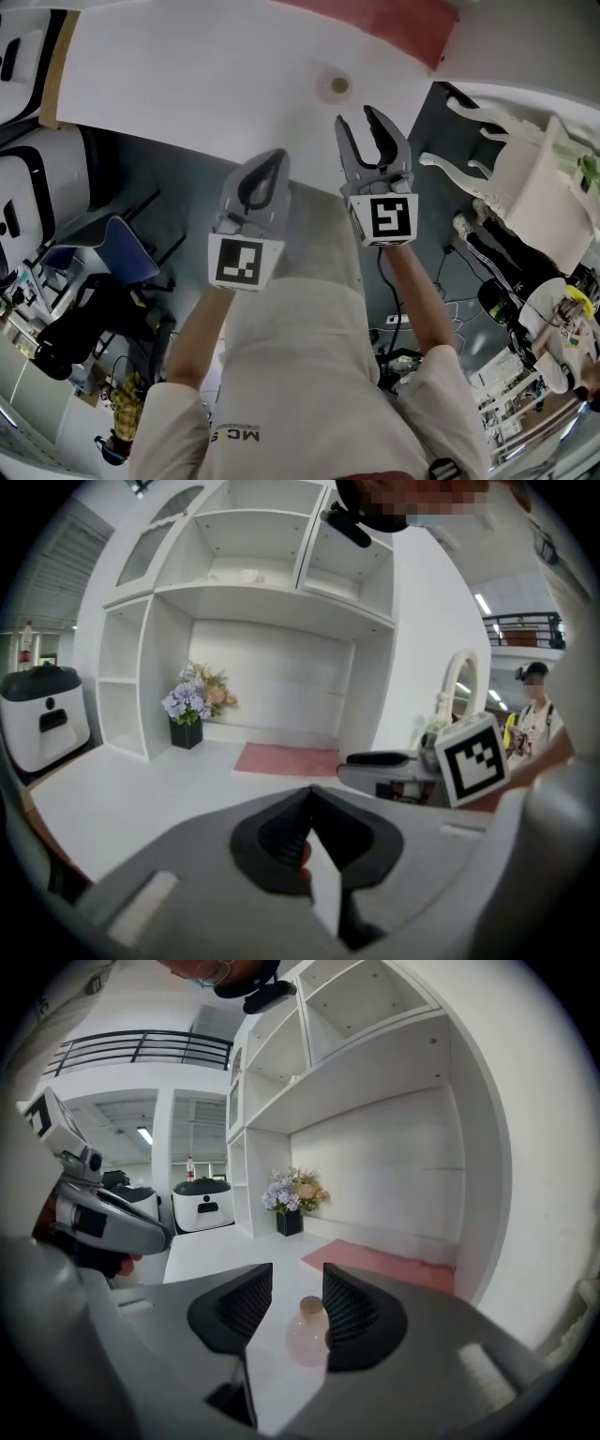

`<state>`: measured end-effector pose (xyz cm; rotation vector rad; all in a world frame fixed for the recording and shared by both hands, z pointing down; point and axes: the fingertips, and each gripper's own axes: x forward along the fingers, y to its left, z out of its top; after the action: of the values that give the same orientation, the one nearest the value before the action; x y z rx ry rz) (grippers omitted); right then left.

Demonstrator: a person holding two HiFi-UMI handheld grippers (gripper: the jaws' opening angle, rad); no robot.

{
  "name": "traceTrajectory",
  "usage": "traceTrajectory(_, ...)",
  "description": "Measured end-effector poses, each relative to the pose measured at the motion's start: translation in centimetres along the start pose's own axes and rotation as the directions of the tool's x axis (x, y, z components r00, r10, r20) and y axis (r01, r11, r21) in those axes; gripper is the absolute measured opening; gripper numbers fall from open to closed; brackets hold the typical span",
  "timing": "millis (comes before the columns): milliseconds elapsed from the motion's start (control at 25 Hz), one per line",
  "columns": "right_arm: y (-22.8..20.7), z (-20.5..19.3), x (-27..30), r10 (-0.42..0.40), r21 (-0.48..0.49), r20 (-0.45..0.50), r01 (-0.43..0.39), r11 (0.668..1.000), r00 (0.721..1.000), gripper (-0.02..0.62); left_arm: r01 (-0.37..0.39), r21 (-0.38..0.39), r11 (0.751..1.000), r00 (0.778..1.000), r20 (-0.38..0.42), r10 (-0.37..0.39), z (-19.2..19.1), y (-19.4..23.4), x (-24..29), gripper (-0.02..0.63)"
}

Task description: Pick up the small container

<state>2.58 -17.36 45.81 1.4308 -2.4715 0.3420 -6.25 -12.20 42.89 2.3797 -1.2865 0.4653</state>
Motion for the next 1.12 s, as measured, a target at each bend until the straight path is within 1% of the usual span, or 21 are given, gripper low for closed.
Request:
traceTrajectory(160,-0.9,-1.5,1.7,-0.005,-0.025,-0.015,0.005,1.000,1.000,0.167,-0.009,0.001,1.000,1.000,0.007,0.009,-0.7,0.8,1.2,0.000)
traceTrajectory(320,-1.1,-3.5,3.1,-0.011,0.003,-0.038,0.011,1.000,0.999,0.170,-0.030,0.008,1.000,0.999,-0.011,0.030,-1.6,1.5,2.0,0.000)
traceTrajectory(440,-1.6,-4.5,3.7,-0.020,0.002,-0.047,0.020,1.000,0.999,0.176,-0.036,-0.006,0.999,0.999,-0.021,0.036,-1.9,1.8,2.8,0.000)
traceTrajectory(720,-1.8,-6.5,5.6,-0.003,-0.020,-0.061,0.002,1.000,0.998,0.181,-0.034,0.004,0.999,0.998,-0.051,0.034,-3.7,2.7,4.3,0.000)
traceTrajectory(880,-2.1,-7.6,6.8,-0.009,-0.014,-0.057,0.008,1.000,0.998,0.181,-0.031,0.000,1.000,0.999,-0.042,0.031,-4.5,3.2,4.7,0.000)
traceTrajectory(1000,-1.8,-8.0,7.5,-0.013,-0.019,-0.057,0.012,1.000,0.998,0.181,-0.029,-0.013,0.999,0.998,-0.050,0.028,-5.2,3.5,4.5,0.000)
traceTrajectory(1120,-2.1,-8.3,8.1,-0.023,-0.021,-0.059,0.022,1.000,0.998,0.201,-0.022,-0.015,1.000,0.998,-0.059,0.021,-5.7,3.4,4.5,0.000)
